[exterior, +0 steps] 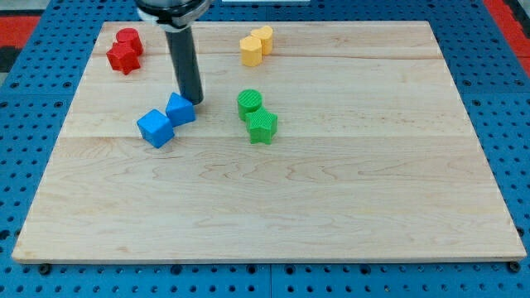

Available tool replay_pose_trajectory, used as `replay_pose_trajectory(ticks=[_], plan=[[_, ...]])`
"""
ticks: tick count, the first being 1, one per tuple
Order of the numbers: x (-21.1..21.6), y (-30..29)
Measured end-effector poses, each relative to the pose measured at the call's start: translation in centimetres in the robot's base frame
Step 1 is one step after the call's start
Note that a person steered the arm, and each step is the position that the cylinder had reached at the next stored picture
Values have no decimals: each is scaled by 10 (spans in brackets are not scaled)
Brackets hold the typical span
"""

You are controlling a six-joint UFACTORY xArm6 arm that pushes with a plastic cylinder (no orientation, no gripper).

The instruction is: Push the green circle and green star down a bit

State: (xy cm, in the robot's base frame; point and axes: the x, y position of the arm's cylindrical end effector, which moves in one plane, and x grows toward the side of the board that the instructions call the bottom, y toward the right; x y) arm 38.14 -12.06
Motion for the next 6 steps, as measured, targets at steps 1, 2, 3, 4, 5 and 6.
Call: replay_pose_trajectory(ticks=[1,2,3,4,5,6], plan=[[13,-20],[14,-17],[-3,10],[-25,47],[-34,88],[-20,108]])
